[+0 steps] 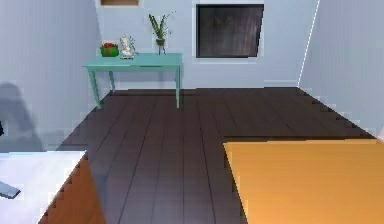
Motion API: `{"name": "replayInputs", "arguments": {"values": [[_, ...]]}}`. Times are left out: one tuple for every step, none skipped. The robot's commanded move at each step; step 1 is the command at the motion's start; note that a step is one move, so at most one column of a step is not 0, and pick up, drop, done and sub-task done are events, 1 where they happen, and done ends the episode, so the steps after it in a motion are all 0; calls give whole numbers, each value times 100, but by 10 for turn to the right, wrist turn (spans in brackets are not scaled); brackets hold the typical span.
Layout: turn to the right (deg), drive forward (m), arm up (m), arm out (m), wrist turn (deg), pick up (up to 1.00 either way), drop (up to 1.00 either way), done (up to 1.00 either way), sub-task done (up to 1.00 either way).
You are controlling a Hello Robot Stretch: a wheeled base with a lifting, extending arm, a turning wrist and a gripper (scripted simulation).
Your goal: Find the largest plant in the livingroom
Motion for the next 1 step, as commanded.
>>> {"name": "replayInputs", "arguments": {"values": [[0, 100, 0, 0, 0, 0, 0, 0, 0]]}}
